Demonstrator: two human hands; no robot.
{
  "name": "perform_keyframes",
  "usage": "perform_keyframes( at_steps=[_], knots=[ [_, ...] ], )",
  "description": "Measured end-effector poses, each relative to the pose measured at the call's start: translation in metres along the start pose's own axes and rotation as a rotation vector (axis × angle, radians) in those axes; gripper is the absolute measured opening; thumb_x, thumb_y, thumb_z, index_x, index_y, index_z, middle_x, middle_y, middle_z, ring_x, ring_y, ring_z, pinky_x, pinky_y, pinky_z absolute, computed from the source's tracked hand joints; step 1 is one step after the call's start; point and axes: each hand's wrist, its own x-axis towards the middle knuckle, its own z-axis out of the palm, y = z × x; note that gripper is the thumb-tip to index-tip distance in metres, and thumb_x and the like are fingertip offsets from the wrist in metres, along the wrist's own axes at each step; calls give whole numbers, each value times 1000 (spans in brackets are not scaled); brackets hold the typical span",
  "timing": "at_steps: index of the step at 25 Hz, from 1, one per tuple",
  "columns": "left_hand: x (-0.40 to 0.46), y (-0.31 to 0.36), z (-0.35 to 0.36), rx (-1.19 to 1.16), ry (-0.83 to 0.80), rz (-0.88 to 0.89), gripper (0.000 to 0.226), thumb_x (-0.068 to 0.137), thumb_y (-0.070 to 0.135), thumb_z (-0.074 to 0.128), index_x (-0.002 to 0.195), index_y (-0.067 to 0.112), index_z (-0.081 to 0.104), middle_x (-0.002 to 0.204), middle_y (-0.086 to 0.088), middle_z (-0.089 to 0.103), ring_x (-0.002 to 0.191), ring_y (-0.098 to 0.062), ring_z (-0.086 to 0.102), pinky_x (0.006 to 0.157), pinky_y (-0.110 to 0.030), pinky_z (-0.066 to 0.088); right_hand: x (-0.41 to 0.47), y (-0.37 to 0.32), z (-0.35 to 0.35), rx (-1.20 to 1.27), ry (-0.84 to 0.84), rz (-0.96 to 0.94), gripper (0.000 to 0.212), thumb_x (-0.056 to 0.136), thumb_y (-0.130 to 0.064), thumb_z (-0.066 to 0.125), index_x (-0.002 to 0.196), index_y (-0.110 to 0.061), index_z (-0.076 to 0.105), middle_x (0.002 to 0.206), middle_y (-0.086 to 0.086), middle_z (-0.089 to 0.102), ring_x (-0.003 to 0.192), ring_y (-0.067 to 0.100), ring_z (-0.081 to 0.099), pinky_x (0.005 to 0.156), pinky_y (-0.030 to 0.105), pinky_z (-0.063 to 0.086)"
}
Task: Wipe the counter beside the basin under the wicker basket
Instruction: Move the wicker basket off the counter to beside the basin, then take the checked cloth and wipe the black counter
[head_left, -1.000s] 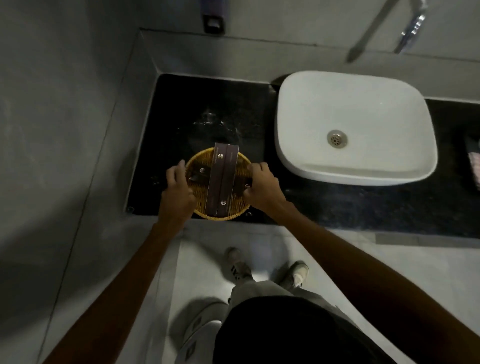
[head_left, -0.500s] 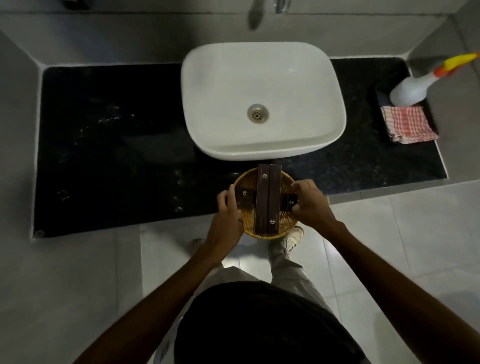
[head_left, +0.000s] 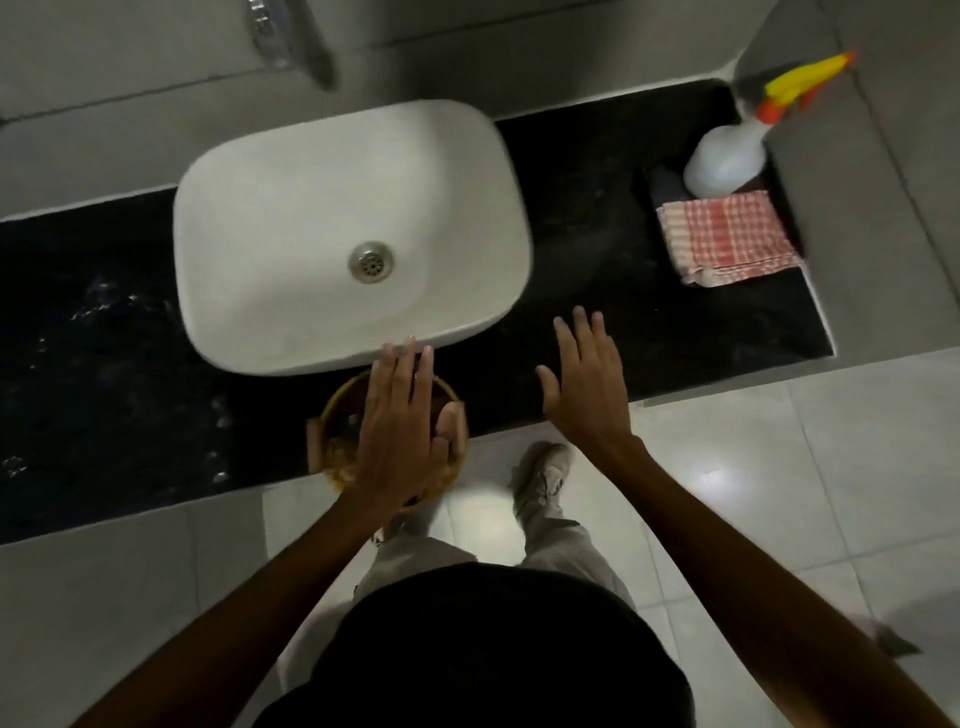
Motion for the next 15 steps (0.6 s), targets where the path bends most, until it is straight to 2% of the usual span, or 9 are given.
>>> perform_keyframes(
  at_steps=[2,4,6,8,11,13,15],
  knots=[
    [54,60,18,1,2,119,75,106,49,40,166,8,19,175,-17,17,164,-36,6,134,-51,15,32,54,-24,-70,73,55,69,101,-37,55,161,-11,31,171,19,19,160,39,13,128,55,18],
    [109,116,37,18,6,202,76,107,51,37,166,8,16,175,-17,14,164,-36,4,134,-50,12,72,107,-48,-95,96,156,74,103,-40,50,164,-11,21,173,21,11,160,41,8,129,55,12],
    [156,160,56,50,-7,233,78,106,53,34,167,9,13,176,-16,12,163,-36,5,134,-51,12,113,153,-73,-108,94,261,83,102,-41,51,165,-9,9,173,21,5,160,41,5,130,55,7],
    [191,191,69,60,-63,228,80,106,56,29,167,10,6,177,-15,5,164,-34,1,134,-52,9,147,187,-91,-72,44,363,89,99,-38,57,165,-5,7,172,23,8,160,41,6,130,56,3],
    [217,217,80,55,-138,218,80,105,57,24,167,11,4,177,-15,1,164,-33,-4,135,-51,7,177,215,-102,-29,-20,497,80,103,-36,50,162,2,12,168,26,21,155,42,22,125,58,19],
    [221,223,80,43,-147,208,79,106,54,28,167,9,8,177,-16,4,164,-33,-3,135,-50,8,187,222,-100,-60,-17,549,79,101,-34,51,159,6,17,164,27,30,149,41,33,122,52,25],
    [219,223,77,12,-160,207,76,107,49,33,167,7,12,176,-17,7,164,-33,-3,135,-50,8,193,224,-100,-31,45,599,66,99,-33,52,152,2,34,153,24,46,139,40,46,117,47,28]
  ],
)
